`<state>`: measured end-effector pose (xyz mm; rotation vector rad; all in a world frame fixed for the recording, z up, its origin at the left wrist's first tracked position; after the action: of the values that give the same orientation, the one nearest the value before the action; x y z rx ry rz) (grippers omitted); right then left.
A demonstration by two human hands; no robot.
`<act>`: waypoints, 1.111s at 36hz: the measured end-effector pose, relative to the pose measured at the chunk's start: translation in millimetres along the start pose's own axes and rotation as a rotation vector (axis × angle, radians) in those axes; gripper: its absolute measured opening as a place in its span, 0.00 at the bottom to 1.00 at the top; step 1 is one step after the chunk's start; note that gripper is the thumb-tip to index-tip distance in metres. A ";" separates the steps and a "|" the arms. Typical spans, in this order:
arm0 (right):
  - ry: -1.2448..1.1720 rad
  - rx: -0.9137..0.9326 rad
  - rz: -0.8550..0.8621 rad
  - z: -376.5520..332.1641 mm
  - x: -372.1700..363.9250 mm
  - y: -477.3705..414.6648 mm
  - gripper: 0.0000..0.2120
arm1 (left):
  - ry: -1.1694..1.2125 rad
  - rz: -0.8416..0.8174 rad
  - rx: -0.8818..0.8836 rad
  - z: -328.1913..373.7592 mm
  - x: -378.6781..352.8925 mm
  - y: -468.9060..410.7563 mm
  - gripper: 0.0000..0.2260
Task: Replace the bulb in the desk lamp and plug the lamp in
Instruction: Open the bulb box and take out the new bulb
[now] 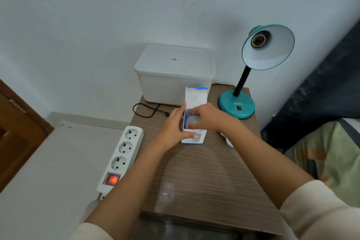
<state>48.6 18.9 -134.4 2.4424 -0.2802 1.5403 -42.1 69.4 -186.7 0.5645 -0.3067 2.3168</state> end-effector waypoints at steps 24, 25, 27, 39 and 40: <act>-0.065 -0.045 0.280 3.7 38.9 47.1 0.21 | 0.034 0.029 0.042 4.2 -3.3 10.3 0.49; -0.078 -0.059 0.303 8.0 42.0 52.1 0.20 | 0.053 0.042 0.046 4.5 -2.4 11.0 0.49; -0.122 -0.096 0.329 16.7 45.3 62.8 0.20 | 0.072 0.049 0.048 5.8 -1.9 12.0 0.49; -0.462 -0.385 0.540 61.7 -7.0 136.0 0.23 | 0.112 0.075 0.009 6.9 1.5 20.9 0.48; -0.481 -0.409 0.546 62.9 -13.9 139.0 0.22 | 0.112 0.078 0.007 7.4 2.3 21.9 0.48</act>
<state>56.8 -132.1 -159.3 2.4578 -1.2959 0.8775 -56.6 52.4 -180.4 0.4311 -0.2722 2.4150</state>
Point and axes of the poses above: each hand's wrist, its own y-axis away from the middle knuckle, its own x-axis out of the back of the hand, z = x × y, the point moved 7 cm from there along -y, towards the middle knuckle, and after that the axes turned 9 degrees about z, right-handed, at the moved point
